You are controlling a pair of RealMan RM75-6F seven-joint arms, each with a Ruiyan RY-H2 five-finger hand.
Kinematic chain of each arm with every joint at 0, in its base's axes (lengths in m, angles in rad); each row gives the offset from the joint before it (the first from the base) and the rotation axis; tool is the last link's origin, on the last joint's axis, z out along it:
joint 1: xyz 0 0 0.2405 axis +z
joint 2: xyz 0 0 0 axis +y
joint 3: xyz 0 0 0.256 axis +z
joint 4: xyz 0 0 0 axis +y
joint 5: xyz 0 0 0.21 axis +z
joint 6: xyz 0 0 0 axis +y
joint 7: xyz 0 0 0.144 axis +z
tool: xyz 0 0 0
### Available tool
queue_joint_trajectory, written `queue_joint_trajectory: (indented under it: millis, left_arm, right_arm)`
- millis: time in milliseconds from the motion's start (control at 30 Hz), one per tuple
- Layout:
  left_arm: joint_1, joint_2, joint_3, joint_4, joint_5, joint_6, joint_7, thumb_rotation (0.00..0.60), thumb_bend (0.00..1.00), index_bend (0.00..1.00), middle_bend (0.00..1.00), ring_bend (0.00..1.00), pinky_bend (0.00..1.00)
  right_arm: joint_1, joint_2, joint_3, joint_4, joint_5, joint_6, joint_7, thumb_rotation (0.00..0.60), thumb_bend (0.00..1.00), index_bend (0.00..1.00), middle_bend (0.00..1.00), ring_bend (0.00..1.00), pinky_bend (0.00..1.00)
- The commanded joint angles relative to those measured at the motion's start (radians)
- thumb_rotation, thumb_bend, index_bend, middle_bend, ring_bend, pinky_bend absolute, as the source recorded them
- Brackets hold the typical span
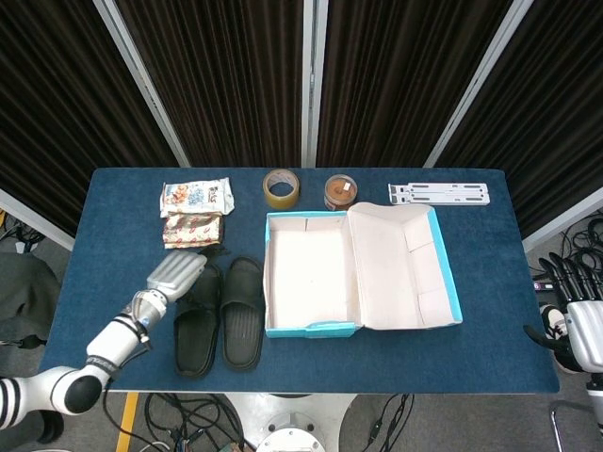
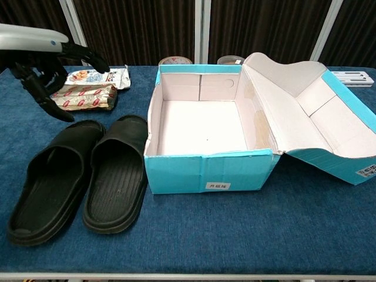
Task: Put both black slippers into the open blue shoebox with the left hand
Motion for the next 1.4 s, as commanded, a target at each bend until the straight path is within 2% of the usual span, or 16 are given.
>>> queue_joint_trajectory:
  millis: [33,500,700,833,900,1033,1133,1267,1400]
  left_arm:
    - [-0.095,-0.083,0.05,-0.003,-0.145,0.018,0.116,0.6,0.1,0.08,0.07,0.69,0.8]
    - [-0.253,-0.255,0.09,0.111,-0.424,0.1,0.235,0.6,0.1,0.07,0.05,0.69,0.8]
    - [-0.298,-0.301,0.105,0.169,-0.508,0.088,0.267,0.6,0.1,0.07,0.05,0.69,0.8]
    - [-0.32,-0.317,0.108,0.213,-0.564,0.041,0.263,0.6,0.1,0.07,0.06,0.69,0.8]
    - [-0.326,-0.327,0.106,0.238,-0.581,0.034,0.253,0.6,0.1,0.12,0.13,0.71,0.8]
    - [-0.321,-0.346,0.105,0.263,-0.58,0.049,0.233,0.6,0.1,0.35,0.38,0.8,0.81]
    - [-0.313,-0.354,0.102,0.273,-0.57,0.066,0.215,0.6,0.1,0.42,0.5,0.83,0.81]
    - [-0.305,-0.337,0.09,0.262,-0.558,0.084,0.197,0.6,0.1,0.46,0.54,0.84,0.81]
    - [-0.291,-0.298,0.075,0.224,-0.519,0.159,0.189,0.6,0.1,0.46,0.54,0.84,0.81]
  right_arm:
    - [-0.004,-0.004,-0.003,0.012,0.002,0.002,0.012,0.6,0.01,0.0,0.03,0.0,0.0]
    - [-0.011,-0.011,-0.012,0.039,0.006,0.002,0.041,0.6,0.01,0.0,0.03,0.0,0.0]
    - [-0.014,-0.01,-0.013,0.039,0.01,0.004,0.042,0.6,0.01,0.0,0.03,0.0,0.0]
    - [-0.018,-0.013,-0.015,0.041,0.017,0.003,0.044,0.6,0.01,0.0,0.03,0.0,0.0]
    - [-0.019,-0.014,-0.015,0.042,0.019,0.002,0.045,0.6,0.01,0.0,0.03,0.0,0.0]
    - [-0.019,-0.015,-0.014,0.044,0.018,0.005,0.046,0.6,0.01,0.0,0.03,0.0,0.0]
    - [-0.02,-0.016,-0.013,0.047,0.02,0.005,0.048,0.6,0.01,0.0,0.03,0.0,0.0]
    - [-0.019,-0.016,-0.01,0.05,0.017,0.011,0.053,0.6,0.01,0.0,0.03,0.0,0.0]
    - [-0.021,-0.016,-0.009,0.054,0.013,0.018,0.057,0.6,0.01,0.0,0.03,0.0,0.0]
